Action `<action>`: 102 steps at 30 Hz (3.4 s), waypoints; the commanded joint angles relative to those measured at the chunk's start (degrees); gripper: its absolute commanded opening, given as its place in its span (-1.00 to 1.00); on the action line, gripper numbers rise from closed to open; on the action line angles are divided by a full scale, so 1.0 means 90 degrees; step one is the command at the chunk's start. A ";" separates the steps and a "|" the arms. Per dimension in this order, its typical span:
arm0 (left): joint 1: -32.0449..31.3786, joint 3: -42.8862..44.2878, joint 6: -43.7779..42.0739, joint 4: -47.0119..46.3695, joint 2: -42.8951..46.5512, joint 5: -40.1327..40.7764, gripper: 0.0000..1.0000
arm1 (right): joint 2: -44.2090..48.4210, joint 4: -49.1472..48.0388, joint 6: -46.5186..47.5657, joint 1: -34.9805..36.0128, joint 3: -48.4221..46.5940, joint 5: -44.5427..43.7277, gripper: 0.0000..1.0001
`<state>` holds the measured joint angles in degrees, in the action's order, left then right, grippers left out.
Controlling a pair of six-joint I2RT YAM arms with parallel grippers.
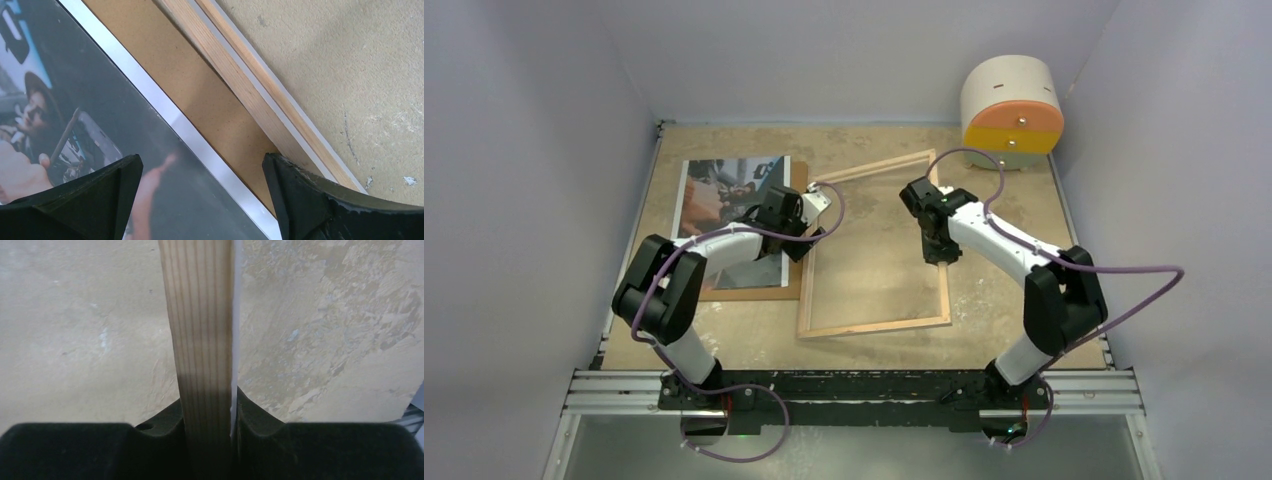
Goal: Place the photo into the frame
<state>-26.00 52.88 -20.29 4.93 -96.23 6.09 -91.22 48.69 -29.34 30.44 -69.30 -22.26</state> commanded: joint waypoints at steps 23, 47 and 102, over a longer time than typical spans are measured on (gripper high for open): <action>-0.0021 -0.0405 -0.0319 -0.0121 0.0065 -0.0288 1.00 | -0.0773 -0.2687 0.0130 -0.0244 0.1095 0.0040 -0.36; -0.0021 -0.0385 -0.0458 -0.0145 -0.0104 -0.0230 1.00 | -0.0781 -0.3100 0.0087 -0.0610 0.1582 0.0496 0.18; 0.5233 0.2435 -0.0017 0.0396 -0.1310 0.0468 0.74 | -0.5188 -0.2260 -0.1432 0.1991 -0.5518 0.1294 0.50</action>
<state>21.06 75.57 -20.45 13.82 -106.43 5.37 -139.31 27.29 -40.84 49.10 -119.90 -9.56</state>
